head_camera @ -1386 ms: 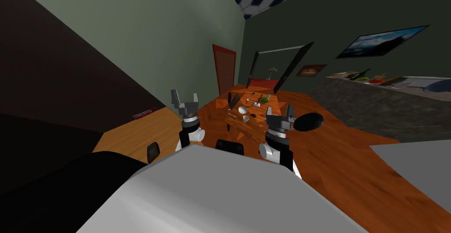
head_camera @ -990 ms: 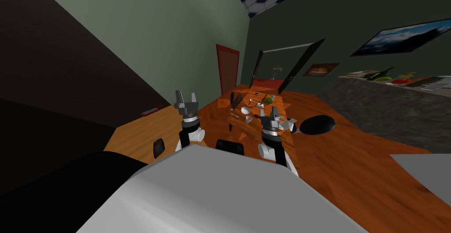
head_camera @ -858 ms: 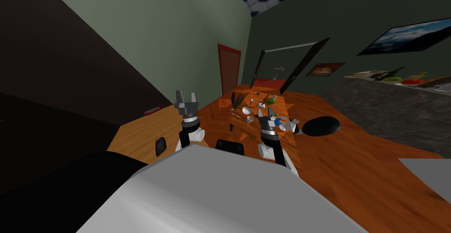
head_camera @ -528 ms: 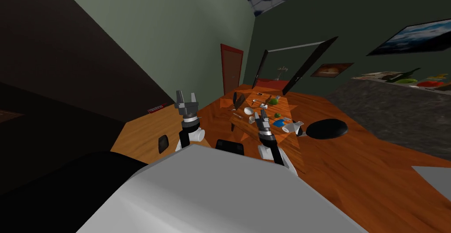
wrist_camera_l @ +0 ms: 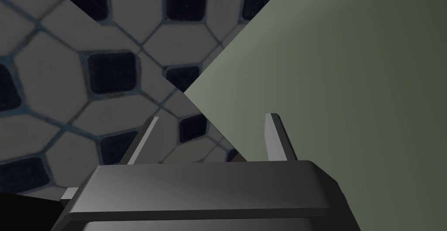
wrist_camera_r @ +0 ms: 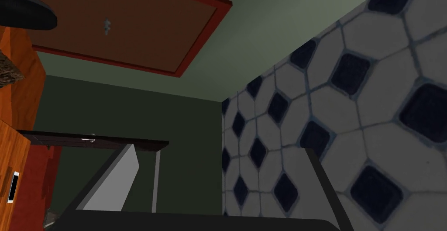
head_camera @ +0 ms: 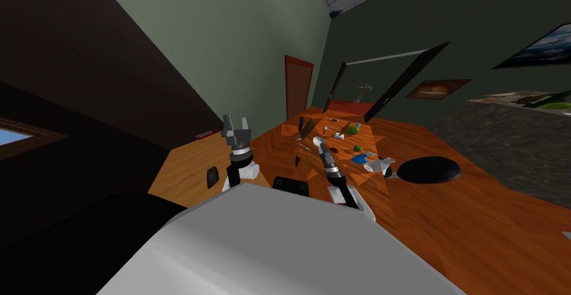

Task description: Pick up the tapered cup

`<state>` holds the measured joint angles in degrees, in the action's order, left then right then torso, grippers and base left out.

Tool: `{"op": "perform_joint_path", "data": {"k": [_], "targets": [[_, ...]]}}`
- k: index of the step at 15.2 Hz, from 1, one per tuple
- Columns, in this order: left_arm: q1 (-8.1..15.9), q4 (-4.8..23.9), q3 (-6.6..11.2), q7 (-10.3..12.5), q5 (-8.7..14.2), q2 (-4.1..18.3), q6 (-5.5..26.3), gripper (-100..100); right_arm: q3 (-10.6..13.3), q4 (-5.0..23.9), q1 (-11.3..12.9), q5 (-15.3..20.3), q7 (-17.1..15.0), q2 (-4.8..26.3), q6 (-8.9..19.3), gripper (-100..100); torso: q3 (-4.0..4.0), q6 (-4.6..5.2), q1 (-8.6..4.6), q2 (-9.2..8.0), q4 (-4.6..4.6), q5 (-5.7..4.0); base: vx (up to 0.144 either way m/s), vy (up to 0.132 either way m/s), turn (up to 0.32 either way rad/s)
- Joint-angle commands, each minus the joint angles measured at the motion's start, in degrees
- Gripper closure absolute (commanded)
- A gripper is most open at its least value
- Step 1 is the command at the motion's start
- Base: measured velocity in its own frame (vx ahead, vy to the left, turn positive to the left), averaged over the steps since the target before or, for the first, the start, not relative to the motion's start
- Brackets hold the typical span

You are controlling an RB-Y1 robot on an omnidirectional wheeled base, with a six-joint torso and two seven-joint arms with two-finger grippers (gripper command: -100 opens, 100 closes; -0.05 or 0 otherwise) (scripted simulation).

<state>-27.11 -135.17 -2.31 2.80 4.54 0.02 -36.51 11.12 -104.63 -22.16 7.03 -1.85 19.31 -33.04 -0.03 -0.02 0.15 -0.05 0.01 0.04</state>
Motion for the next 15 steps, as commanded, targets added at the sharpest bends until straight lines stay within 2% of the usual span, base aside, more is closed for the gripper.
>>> {"op": "perform_joint_path", "data": {"k": [1,2,3,5,6,8,9,10,11,13,14,15], "targets": [[0.0,0.0,0.00,0.0,0.0,0.0,0.0,0,0.7,2.9,0.9,1.1,0.9,1.4,-0.2,-100,0.00,0.00,0.00,0.00,0.00,0.00,-0.006,0.039,0.121],[0.0,0.0,0.00,0.0,0.0,0.0,0.0,0,0.7,2.9,0.9,1.1,0.9,1.4,-0.2,-100,0.00,0.01,0.00,0.00,0.00,0.00,-0.004,0.028,0.040],[0.0,0.0,0.00,0.0,0.0,0.0,0.0,0,1.7,4.7,1.8,2.6,2.0,3.4,-0.4,-100,0.01,0.02,-0.03,0.01,0.00,-0.01,-0.003,0.036,0.111],[0.0,0.0,0.00,0.0,0.0,0.0,0.0,0,1.7,5.9,1.8,2.6,2.0,3.4,-0.4,-100,0.01,0.01,-0.01,0.02,-0.01,-0.01,-0.003,0.035,0.079],[0.0,0.0,0.00,0.0,0.0,0.0,0.0,0,2.6,7.7,2.7,4.1,3.1,5.5,-0.5,-100,0.01,0.02,-0.02,0.02,-0.01,-0.01,-0.006,0.036,0.129],[0.0,0.0,0.00,0.0,0.0,0.0,0.0,0,2.6,8.9,2.7,4.1,3.1,5.5,-0.5,-100,0.01,0.01,-0.03,0.02,-0.01,-0.01,-0.004,0.029,0.096],[0.0,0.0,0.00,0.0,0.0,0.0,0.0,0,3.6,10.9,3.6,5.6,4.3,7.6,-0.7,-100,0.01,0.03,-0.05,0.02,-0.01,-0.01,-0.001,0.031,0.134],[0.0,0.0,0.00,0.0,0.0,0.0,0.0,0,3.6,12.0,3.6,5.6,4.3,7.6,-0.7,-100,0.01,0.00,-0.04,0.02,-0.01,-0.01,-0.001,0.036,0.143],[0.0,0.0,0.00,0.0,0.0,0.0,0.0,0,4.6,13.4,4.5,7.2,5.5,9.7,-0.8,-100,0.02,0.01,-0.04,0.03,-0.01,-0.01,-0.003,0.041,0.163],[0.0,0.0,0.00,0.0,0.0,0.0,0.0,0,4.6,15.2,4.5,7.2,5.5,9.8,-0.8,-100,0.02,0.01,-0.02,0.03,-0.01,0.00,0.001,0.033,0.090],[0.0,0.0,0.00,0.0,0.0,0.0,0.0,0,5.7,16.9,5.5,8.8,6.7,11.9,-0.9,-100,0.02,0.03,-0.04,0.03,-0.01,-0.01,0.008,0.029,0.130],[0.0,0.0,0.00,0.0,0.0,0.0,0.0,0,5.7,18.5,5.5,8.8,6.7,11.9,-0.9,-100,0.03,0.00,-0.06,0.05,-0.01,-0.01,0.013,0.024,0.152]]}}
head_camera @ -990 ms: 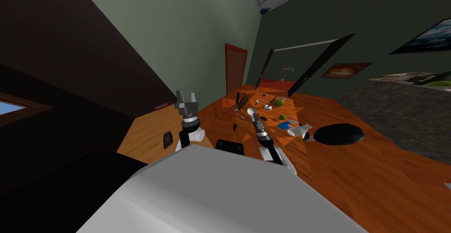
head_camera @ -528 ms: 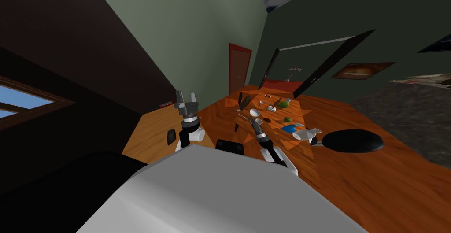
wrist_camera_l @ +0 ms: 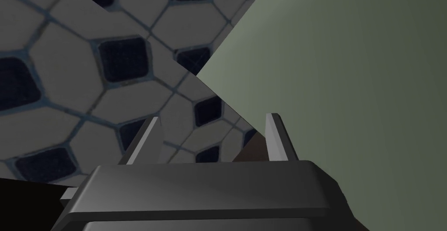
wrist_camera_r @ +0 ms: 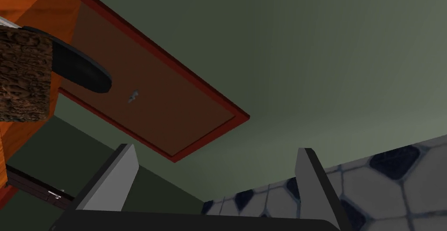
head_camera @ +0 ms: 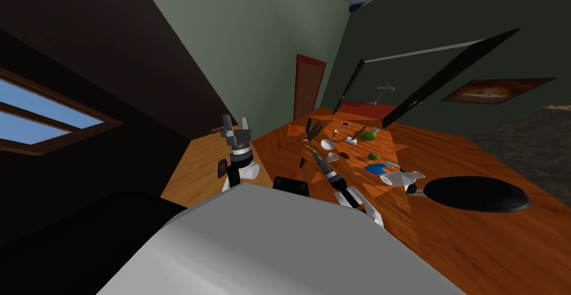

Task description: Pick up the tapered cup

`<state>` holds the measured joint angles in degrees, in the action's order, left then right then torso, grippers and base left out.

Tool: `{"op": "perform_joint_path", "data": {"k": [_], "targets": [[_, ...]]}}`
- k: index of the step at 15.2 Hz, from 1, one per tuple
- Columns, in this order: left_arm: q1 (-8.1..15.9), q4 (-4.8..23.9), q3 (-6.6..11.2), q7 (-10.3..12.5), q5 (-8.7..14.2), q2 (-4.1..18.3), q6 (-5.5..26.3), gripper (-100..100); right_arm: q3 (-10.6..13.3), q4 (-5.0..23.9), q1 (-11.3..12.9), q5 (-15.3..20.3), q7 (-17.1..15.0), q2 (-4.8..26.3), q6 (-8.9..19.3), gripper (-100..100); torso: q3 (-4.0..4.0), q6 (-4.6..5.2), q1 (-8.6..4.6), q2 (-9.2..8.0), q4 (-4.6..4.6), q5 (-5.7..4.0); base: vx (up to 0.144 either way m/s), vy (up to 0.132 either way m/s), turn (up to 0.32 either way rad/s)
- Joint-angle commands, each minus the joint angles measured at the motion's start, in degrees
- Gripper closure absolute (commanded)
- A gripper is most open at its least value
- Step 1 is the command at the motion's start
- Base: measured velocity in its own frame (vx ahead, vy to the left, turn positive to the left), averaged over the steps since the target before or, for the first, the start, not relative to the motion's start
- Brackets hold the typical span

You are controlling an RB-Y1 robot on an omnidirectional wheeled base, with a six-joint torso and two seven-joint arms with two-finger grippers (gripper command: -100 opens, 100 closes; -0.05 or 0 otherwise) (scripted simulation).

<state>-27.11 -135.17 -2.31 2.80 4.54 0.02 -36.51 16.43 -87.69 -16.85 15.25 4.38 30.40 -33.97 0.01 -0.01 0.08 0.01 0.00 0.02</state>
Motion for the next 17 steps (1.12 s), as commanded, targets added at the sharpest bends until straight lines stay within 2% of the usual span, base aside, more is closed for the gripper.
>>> {"op": "perform_joint_path", "data": {"k": [1,3,4,6,7,8,9,12,14,15,17], "targets": [[0.0,0.0,0.00,0.0,0.0,0.0,0.0,0,1.4,2.9,1.1,2.1,1.7,2.9,0.0,-100,0.00,0.00,0.00,0.00,0.00,0.00,0.017,0.031,0.216],[0.0,0.0,0.00,0.0,0.0,0.0,0.0,0,1.4,4.7,1.1,2.1,1.7,2.9,0.0,-100,0.02,-0.01,0.00,0.03,0.00,0.00,0.015,0.020,0.116],[0.0,0.0,0.00,0.0,0.0,0.0,0.0,0,2.4,6.4,2.0,3.7,3.0,5.0,0.0,-100,0.01,0.03,-0.03,0.02,-0.01,0.00,0.015,0.015,0.114],[0.0,0.0,0.00,0.0,0.0,0.0,0.0,0,2.4,8.0,2.0,3.7,3.0,5.0,0.0,-100,0.02,0.00,-0.05,0.03,0.00,-0.01,0.017,0.010,0.107],[0.0,0.0,0.00,0.0,0.0,0.0,0.0,0,3.4,10.1,3.0,5.3,4.2,7.1,-0.1,-100,0.02,0.02,-0.07,0.02,-0.01,-0.01,0.022,0.011,0.177],[0.0,0.0,0.00,0.0,0.0,0.0,0.0,0,3.4,11.2,3.0,5.3,4.2,7.1,-0.1,-100,0.02,-0.02,-0.07,0.05,-0.01,-0.01,0.026,0.007,0.164],[0.0,0.0,0.00,0.0,0.0,0.0,0.0,0,4.4,13.3,3.9,6.8,5.5,9.1,-0.1,-100,0.03,0.00,-0.08,0.06,-0.01,-0.02,0.032,0.007,0.175],[0.0,0.0,0.00,0.0,0.0,0.0,0.0,0,5.4,17.3,4.7,8.4,6.7,11.2,-0.1,-100,0.06,-0.02,-0.09,0.12,-0.02,-0.01,0.039,0.003,0.195],[0.0,0.0,0.01,0.0,0.0,0.0,0.0,0,5.4,17.6,4.7,8.4,6.7,11.2,-0.1,-100,0.06,0.02,-0.12,0.11,-0.02,-0.02,0.024,-0.008,0.023],[0.0,0.0,0.01,0.0,0.0,0.0,0.0,0,6.4,19.4,5.5,9.9,8.0,13.2,0.0,-100,0.04,0.03,-0.12,0.06,-0.01,-0.02,0.019,-0.002,0.134],[0.0,0.0,0.00,0.0,0.0,0.0,0.0,0,6.4,20.7,5.5,9.9,8.0,13.2,0.0,-100,0.03,0.00,-0.12,0.06,-0.01,-0.02,0.022,-0.007,0.127]]}}
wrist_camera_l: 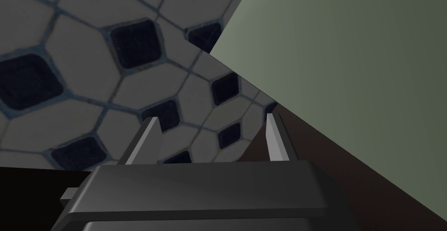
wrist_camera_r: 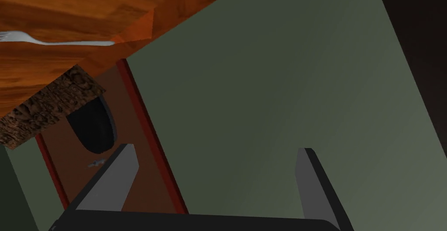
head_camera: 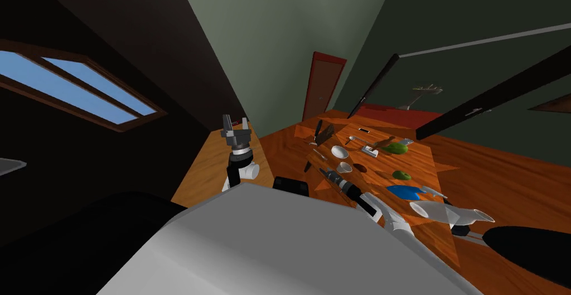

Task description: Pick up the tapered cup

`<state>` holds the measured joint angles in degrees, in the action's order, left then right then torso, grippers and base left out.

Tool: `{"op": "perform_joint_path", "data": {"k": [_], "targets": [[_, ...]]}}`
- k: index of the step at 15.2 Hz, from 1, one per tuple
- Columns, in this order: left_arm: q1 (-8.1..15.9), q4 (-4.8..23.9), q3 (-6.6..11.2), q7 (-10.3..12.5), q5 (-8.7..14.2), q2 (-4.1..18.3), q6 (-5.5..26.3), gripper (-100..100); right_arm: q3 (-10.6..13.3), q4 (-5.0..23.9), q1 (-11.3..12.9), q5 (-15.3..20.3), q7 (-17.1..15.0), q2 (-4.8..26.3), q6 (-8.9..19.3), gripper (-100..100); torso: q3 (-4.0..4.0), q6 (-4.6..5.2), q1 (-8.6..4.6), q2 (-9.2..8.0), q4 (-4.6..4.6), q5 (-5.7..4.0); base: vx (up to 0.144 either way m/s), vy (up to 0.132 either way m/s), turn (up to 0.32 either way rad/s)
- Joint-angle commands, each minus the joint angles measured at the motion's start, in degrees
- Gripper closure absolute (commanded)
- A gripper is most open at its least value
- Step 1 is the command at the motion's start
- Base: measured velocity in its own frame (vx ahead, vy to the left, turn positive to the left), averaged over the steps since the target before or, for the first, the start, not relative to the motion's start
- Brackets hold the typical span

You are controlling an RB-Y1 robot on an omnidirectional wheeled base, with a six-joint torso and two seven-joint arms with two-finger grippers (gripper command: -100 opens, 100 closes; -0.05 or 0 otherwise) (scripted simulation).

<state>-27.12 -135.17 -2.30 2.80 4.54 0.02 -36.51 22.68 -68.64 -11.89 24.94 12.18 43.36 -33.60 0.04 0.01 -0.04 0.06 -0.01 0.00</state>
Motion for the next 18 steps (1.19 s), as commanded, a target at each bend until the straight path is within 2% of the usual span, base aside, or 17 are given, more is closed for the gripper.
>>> {"op": "perform_joint_path", "data": {"k": [1,2,4,5,6,7,12,13,14,15,16,18], "targets": [[0.0,0.0,0.00,0.0,0.0,0.0,0.0,0,0.2,1.7,0.6,0.2,0.2,0.2,-0.4,-100,0.00,0.00,0.00,0.00,0.00,0.00,0.014,-0.007,0.000],[0.0,0.0,0.00,0.0,0.0,0.0,0.0,0,1.2,3.7,1.4,1.7,1.4,2.1,-0.3,-100,-0.01,0.01,0.00,-0.02,0.00,0.00,0.020,-0.007,0.134],[0.0,0.0,0.00,0.0,0.0,0.0,0.0,0,1.2,4.8,1.4,1.7,1.4,2.1,-0.3,-100,0.00,-0.03,-0.02,0.01,0.00,0.00,0.027,-0.015,0.129],[0.0,0.0,0.00,0.0,0.0,0.0,0.0,0,2.2,7.1,2.1,3.2,2.6,3.9,-0.3,-100,0.01,-0.01,-0.02,0.02,0.00,-0.01,0.035,-0.012,0.157],[0.0,0.0,0.00,0.0,0.0,0.0,0.0,0,2.2,7.8,2.1,3.2,2.6,3.9,-0.3,-100,0.02,-0.02,-0.03,0.04,0.00,0.00,0.039,-0.019,0.174],[0.0,0.0,0.00,0.0,0.0,0.0,0.0,0,3.2,9.8,2.8,4.6,3.8,5.6,-0.2,-100,0.03,-0.02,-0.04,0.06,-0.01,0.00,0.044,-0.024,0.235],[0.0,0.0,0.00,0.0,0.0,0.0,0.0,0,5.3,16.3,4.0,7.3,6.1,8.5,0.0,-100,0.09,-0.05,-0.13,0.16,-0.03,-0.02,0.054,-0.036,0.191],[0.0,0.0,0.00,0.0,0.0,0.0,0.0,0,6.3,18.9,4.4,8.6,7.2,9.8,0.0,-100,0.09,-0.03,-0.15,0.16,-0.03,-0.02,0.059,-0.048,0.244],[0.0,0.0,0.00,0.0,0.0,0.0,0.0,0,6.3,18.9,4.4,8.6,7.2,9.8,0.0,-100,0.09,-0.03,-0.16,0.17,-0.03,-0.02,0.053,-0.048,0.161],[0.0,0.0,0.00,0.0,0.0,0.0,0.0,0,7.3,20.6,4.8,9.9,8.3,10.9,0.1,-100,0.09,-0.02,-0.15,0.16,-0.03,-0.04,0.042,-0.041,0.180],[0.0,0.0,0.00,0.0,0.0,0.0,0.0,0,7.3,21.4,4.8,9.9,8.3,10.9,0.1,-100,0.08,-0.02,-0.14,0.14,-0.03,-0.02,0.036,-0.039,0.155],[0.0,0.0,0.00,0.0,0.0,0.0,0.0,0,9.4,25.2,5.4,12.2,10.2,12.6,0.3,-100,0.07,-0.02,-0.12,0.13,-0.02,-0.02,0.050,-0.044,0.251]]}}
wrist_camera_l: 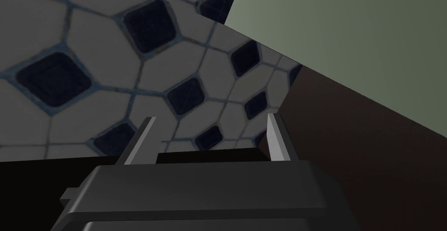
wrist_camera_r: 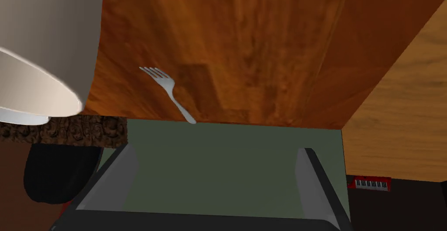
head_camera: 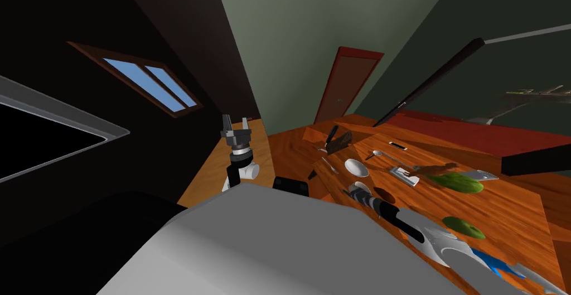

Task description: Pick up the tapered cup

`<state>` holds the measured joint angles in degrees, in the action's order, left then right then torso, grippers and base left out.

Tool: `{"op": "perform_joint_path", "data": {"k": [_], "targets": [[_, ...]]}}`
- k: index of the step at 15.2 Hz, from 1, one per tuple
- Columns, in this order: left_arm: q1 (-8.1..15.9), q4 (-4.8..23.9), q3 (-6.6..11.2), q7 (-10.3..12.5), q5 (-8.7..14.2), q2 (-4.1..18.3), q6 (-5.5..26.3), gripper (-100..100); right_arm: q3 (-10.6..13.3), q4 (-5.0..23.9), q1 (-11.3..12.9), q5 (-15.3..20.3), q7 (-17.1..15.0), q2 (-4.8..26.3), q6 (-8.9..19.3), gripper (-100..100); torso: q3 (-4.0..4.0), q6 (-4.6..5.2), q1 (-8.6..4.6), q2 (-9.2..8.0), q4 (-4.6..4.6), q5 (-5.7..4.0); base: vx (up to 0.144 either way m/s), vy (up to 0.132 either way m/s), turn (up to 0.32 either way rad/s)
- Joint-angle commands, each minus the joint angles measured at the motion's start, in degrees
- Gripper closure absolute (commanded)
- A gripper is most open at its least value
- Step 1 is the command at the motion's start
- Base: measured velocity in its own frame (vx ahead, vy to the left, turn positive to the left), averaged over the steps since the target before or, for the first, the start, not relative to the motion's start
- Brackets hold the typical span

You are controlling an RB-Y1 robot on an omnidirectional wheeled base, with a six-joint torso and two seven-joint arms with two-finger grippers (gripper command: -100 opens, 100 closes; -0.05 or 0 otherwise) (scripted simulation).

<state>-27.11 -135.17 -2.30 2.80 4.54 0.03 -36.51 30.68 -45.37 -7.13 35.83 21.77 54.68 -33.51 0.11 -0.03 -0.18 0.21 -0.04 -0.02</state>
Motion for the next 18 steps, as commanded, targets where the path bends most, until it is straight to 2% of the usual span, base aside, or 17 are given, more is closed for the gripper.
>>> {"op": "perform_joint_path", "data": {"k": [1,3,4,6,11,13,16,18], "targets": [[0.0,0.0,0.00,0.0,0.0,0.0,0.0,0,1.4,2.6,0.6,1.3,0.6,1.3,0.2,-100,0.00,0.00,0.00,0.00,0.00,0.00,0.048,-0.052,0.217],[0.0,0.0,0.00,0.0,0.0,0.0,0.0,0,3.4,6.5,0.8,3.4,2.3,2.3,0.3,-100,0.00,0.01,-0.01,0.00,0.00,0.00,0.047,-0.053,0.247],[0.0,0.0,0.00,0.0,0.0,0.0,0.0,0,3.4,6.5,0.8,3.4,2.3,2.3,0.3,-100,0.01,0.00,-0.02,0.01,0.00,-0.01,0.044,-0.056,0.173],[0.0,0.0,0.00,0.0,0.0,0.0,0.0,0,5.3,9.7,0.7,5.1,3.6,2.6,0.4,-100,0.01,0.02,0.02,0.01,0.00,-0.01,0.045,-0.038,0.189],[0.0,0.0,0.00,0.0,0.0,0.0,0.0,0,7.0,12.1,0.5,6.5,4.7,2.4,0.5,-100,-0.03,0.04,0.17,-0.06,0.01,0.02,0.032,-0.021,0.110],[0.0,0.0,0.00,0.0,0.0,0.0,0.0,0,8.5,14.1,0.1,7.7,5.5,2.0,0.5,-100,-0.05,0.04,0.18,-0.09,0.02,0.02,0.019,-0.016,0.132],[0.0,0.0,0.00,0.0,0.0,0.0,0.0,0,8.5,13.8,0.4,7.7,4.9,2.1,0.8,-100,-0.07,0.06,0.19,-0.12,0.02,0.02,0.011,-0.015,0.047],[0.0,0.0,0.00,0.0,0.0,0.0,0.0,0,8.5,14.8,0.4,7.7,5.7,-0.5,2.5,-100,-0.09,0.04,0.17,-0.16,0.03,0.01,0.002,-0.046,0.063]]}}
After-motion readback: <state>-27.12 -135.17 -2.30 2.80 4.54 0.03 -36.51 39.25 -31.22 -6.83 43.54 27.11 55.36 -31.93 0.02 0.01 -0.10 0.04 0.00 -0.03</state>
